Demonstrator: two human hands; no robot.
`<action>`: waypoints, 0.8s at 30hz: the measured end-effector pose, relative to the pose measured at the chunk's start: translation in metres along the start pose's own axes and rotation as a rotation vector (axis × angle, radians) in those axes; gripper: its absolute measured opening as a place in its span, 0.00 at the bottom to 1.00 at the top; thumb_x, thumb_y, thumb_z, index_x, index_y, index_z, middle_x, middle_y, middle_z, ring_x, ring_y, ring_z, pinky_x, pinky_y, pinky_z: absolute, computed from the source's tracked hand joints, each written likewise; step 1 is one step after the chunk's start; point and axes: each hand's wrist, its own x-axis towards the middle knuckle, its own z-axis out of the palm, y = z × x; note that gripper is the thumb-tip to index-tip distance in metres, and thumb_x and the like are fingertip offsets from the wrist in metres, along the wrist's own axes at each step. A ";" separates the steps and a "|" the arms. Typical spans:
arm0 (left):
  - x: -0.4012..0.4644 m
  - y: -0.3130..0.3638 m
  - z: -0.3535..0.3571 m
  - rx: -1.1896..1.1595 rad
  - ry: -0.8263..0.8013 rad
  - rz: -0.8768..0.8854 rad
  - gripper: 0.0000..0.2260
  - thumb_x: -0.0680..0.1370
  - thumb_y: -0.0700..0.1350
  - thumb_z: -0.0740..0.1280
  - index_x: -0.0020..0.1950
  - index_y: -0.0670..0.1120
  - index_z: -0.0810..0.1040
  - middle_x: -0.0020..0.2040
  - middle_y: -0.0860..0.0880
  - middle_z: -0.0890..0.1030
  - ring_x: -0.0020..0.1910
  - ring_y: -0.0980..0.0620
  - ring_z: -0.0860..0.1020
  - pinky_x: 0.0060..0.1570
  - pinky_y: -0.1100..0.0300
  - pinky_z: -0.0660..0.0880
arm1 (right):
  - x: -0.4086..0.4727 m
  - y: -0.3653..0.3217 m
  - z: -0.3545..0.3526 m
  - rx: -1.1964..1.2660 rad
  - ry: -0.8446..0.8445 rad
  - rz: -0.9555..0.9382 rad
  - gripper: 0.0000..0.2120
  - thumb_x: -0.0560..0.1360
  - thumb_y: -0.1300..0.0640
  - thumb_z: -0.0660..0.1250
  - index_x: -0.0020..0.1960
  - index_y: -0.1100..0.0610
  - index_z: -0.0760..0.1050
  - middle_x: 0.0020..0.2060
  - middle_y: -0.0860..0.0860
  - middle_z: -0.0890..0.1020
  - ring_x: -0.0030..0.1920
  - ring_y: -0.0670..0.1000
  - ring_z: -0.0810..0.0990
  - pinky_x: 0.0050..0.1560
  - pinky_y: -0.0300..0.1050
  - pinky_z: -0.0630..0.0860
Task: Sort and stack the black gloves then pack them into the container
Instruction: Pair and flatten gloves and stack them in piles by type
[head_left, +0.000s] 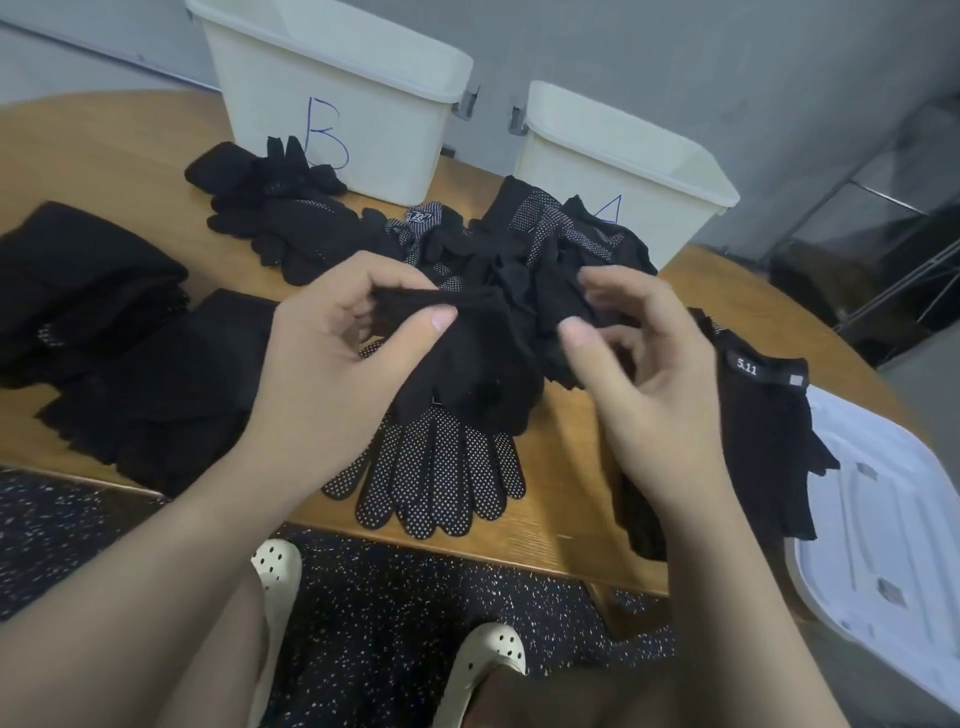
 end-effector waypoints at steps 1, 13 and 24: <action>0.000 0.001 -0.001 -0.002 -0.018 -0.004 0.08 0.78 0.40 0.74 0.52 0.52 0.81 0.46 0.54 0.85 0.47 0.52 0.83 0.48 0.62 0.79 | -0.001 -0.006 0.005 -0.018 -0.077 -0.046 0.16 0.78 0.54 0.73 0.65 0.53 0.77 0.61 0.49 0.81 0.64 0.51 0.78 0.60 0.46 0.76; 0.002 0.021 -0.013 -0.159 -0.079 -0.262 0.11 0.71 0.49 0.71 0.51 0.48 0.83 0.30 0.61 0.80 0.36 0.66 0.79 0.46 0.71 0.74 | 0.006 -0.025 0.028 0.251 -0.134 0.005 0.05 0.81 0.62 0.69 0.46 0.57 0.82 0.36 0.44 0.82 0.39 0.46 0.79 0.41 0.44 0.77; -0.004 0.011 -0.020 -0.019 -0.136 -0.281 0.05 0.78 0.39 0.73 0.42 0.43 0.84 0.27 0.46 0.79 0.28 0.59 0.73 0.34 0.69 0.70 | -0.004 -0.004 0.038 0.453 -0.216 0.244 0.24 0.79 0.51 0.70 0.50 0.74 0.70 0.39 0.73 0.70 0.43 0.57 0.72 0.43 0.61 0.71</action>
